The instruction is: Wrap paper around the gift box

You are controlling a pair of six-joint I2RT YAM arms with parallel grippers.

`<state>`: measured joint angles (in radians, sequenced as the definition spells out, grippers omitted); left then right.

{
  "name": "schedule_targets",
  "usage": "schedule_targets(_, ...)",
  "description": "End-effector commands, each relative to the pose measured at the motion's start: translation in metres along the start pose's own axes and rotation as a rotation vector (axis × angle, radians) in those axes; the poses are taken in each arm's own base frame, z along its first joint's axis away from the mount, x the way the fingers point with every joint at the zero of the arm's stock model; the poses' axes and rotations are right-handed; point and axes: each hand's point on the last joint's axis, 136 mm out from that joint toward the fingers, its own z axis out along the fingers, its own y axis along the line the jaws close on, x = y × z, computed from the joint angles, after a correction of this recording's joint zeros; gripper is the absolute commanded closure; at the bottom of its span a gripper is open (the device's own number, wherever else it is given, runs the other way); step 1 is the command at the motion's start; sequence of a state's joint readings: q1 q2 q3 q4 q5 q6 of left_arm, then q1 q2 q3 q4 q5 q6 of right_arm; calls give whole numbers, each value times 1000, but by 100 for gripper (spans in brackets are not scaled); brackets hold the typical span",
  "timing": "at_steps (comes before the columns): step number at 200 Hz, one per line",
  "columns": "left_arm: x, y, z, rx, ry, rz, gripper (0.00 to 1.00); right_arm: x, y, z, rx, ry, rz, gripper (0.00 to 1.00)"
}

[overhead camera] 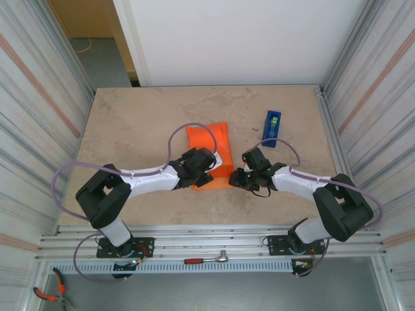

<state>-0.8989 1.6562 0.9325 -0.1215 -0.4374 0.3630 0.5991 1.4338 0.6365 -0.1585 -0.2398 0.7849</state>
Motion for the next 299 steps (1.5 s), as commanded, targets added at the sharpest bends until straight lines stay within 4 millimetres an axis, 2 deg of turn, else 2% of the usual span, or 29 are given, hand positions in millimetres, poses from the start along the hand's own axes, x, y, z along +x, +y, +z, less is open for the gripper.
schedule_targets(1,1,-2,2,-12,9,17,7,-6,15,0,-33,-6,1,65)
schedule_targets(45,2,-5,3,-7,16,25,8,-8,27,-1,-54,-9,-19,90)
schedule_targets(67,3,-7,4,-3,19,31,7,-9,32,-1,-63,-8,-27,98)
schedule_targets(150,1,-9,4,3,14,37,8,-15,52,15,-106,-21,-25,100)
schedule_targets(199,1,-11,3,5,13,41,8,-21,60,32,-111,-49,-14,100)
schedule_targets(215,0,-11,2,6,11,41,8,-19,57,40,-97,-56,-9,91)
schedule_targets(233,0,-12,2,9,9,42,8,-15,53,47,-85,-44,1,76)
schedule_targets(267,-2,-14,0,10,3,38,9,-1,47,51,-85,-15,4,69)
schedule_targets(299,-1,-14,-1,11,2,34,9,-1,44,29,-90,-37,-4,63)
